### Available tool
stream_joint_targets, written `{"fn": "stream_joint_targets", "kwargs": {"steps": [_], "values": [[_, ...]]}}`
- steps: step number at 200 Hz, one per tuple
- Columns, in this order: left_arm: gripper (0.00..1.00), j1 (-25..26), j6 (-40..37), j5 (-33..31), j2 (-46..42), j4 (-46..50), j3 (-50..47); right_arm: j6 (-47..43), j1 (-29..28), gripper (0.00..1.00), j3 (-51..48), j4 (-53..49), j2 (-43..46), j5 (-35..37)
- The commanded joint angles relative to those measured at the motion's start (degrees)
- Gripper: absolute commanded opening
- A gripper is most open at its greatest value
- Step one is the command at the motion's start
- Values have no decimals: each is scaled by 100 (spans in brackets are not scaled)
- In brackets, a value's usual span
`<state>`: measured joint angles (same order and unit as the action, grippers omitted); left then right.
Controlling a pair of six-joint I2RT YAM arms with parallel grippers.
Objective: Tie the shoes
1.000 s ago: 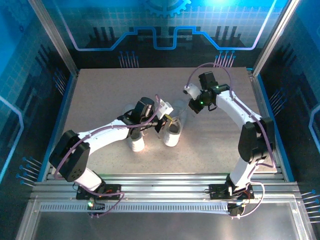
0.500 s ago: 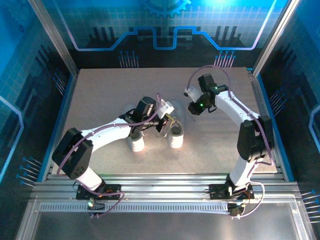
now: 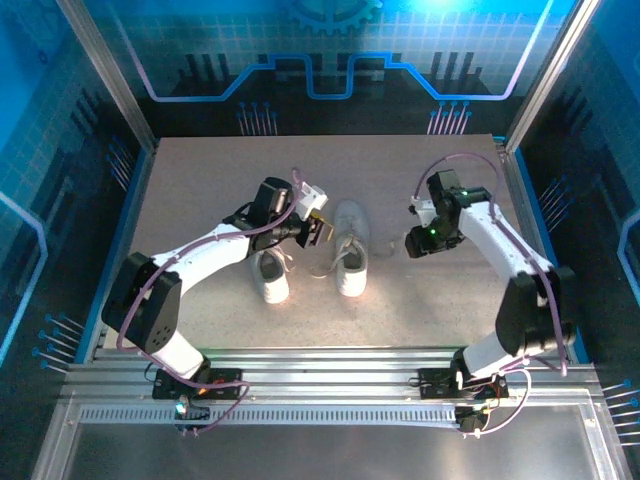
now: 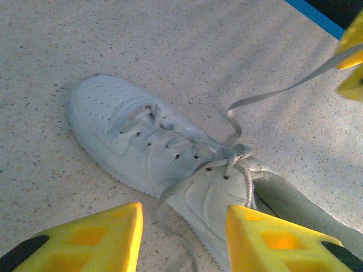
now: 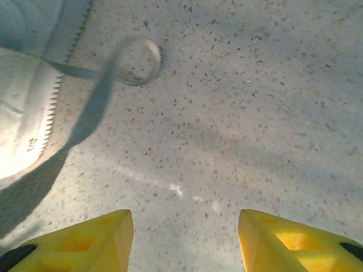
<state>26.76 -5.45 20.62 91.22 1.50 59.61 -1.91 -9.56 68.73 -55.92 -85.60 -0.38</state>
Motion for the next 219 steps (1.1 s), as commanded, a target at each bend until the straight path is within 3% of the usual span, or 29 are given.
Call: {"fn": "stream_joint_targets", "kwargs": {"steps": [1, 47, 85, 112, 129, 145, 155, 167, 178, 211, 219], "values": [[43, -110, -519, 565, -341, 248, -143, 343, 86, 52, -20, -569, 392, 90], [45, 244, -2089, 702, -548, 991, -650, 419, 87, 55, 192, -1020, 545, 39], [50, 595, -2367, 432, -82, 1166, -422, 364, -168, 56, 798, -2093, 202, 575], [50, 712, -2399, 351, 415, 1141, -143, 315, -48, 58, 1081, -2004, 355, -92], [49, 748, -2389, 170, 645, 1131, -5, 351, 405, 61, 865, -1404, 564, -1484], [42, 752, -2399, 135, 710, 1070, 41, 711, 1012, 61, 436, -535, 728, -2934], [29, 752, -2390, 117, 655, 1016, 24, 934, 1202, 61, 327, -257, 758, -3252], [10, 755, -2374, 45, 508, 972, -27, 911, 1176, 61, 475, -322, 689, -2887], [0, 752, -2373, -67, 309, 940, -88, 804, 1120, 61, 702, -511, 568, -2448], [0, 710, -2409, -255, -466, 1053, -101, 642, 852, 61, 1037, -661, 474, -1455], [0, 696, -2400, -281, -653, 1111, -43, 619, 791, 61, 1002, -542, 499, -1511]]}}
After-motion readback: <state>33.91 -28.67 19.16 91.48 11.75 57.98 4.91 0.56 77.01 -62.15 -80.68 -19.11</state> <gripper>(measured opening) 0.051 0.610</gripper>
